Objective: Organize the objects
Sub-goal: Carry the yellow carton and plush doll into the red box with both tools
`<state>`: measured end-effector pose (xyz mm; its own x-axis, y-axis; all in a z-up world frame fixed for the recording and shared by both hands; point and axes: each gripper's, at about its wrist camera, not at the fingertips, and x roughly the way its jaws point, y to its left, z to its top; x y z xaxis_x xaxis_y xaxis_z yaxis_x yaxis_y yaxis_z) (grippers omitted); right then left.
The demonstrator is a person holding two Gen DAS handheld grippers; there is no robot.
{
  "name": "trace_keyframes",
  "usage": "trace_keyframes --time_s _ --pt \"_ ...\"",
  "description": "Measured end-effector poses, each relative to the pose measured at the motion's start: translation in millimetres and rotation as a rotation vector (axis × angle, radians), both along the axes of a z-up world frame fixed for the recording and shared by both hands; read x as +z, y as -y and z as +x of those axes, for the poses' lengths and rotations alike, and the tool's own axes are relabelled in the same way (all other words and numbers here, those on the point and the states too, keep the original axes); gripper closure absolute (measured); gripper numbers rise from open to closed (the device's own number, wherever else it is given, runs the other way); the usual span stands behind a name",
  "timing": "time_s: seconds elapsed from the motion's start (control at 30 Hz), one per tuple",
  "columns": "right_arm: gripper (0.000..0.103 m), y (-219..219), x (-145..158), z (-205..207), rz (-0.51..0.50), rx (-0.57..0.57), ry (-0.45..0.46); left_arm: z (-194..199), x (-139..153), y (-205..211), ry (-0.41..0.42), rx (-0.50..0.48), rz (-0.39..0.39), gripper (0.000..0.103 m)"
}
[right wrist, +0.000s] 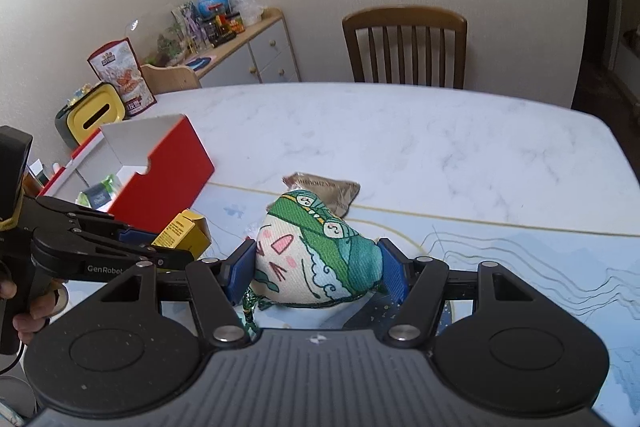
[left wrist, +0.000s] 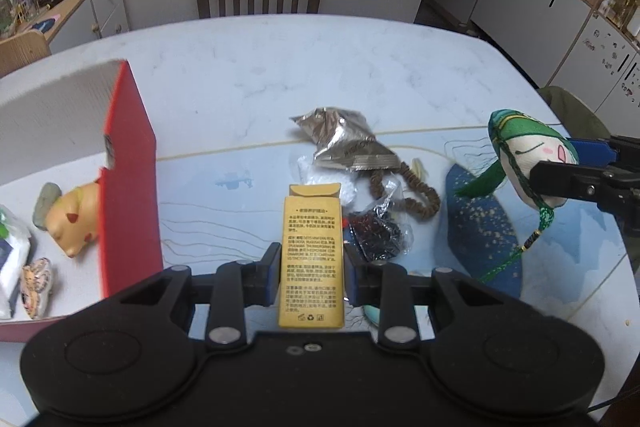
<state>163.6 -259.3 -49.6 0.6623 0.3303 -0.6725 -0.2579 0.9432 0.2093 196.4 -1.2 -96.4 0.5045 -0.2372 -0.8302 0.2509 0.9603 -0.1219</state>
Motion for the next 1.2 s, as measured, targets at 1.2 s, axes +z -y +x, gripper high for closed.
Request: trace_keyframes --time_s 1.2 --pt "0.039 -193.0 72.6 33.1 -0.026 0.161 0.109 27.9 56.2 -198.6 0.076 0.209 0.044 0.074"
